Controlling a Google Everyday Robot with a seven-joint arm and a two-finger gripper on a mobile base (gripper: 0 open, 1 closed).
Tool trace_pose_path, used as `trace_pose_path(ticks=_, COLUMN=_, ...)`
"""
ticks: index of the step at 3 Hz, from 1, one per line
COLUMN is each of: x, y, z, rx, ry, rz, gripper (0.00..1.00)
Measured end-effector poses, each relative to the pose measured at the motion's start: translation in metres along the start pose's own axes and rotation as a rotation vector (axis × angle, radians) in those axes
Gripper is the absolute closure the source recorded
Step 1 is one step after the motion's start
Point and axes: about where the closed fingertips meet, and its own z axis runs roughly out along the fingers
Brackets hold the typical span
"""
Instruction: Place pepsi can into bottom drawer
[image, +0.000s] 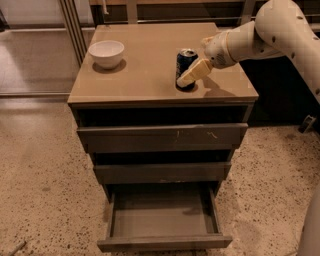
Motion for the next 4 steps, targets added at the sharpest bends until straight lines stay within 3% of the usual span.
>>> trace_pose_path(ticks=1, x=0.0088, y=-0.0055, z=0.0062, rx=0.007, ry=0.017, rz=0.018, gripper=0.0)
trace_pose_path(ticks=2, x=0.009, y=-0.0055, z=0.0063, rx=0.007, ry=0.017, rz=0.019, gripper=0.19)
trace_pose_path(ticks=4, x=0.009, y=-0.0054, z=0.0064, rx=0.006, ry=0.017, rz=0.019, gripper=0.65)
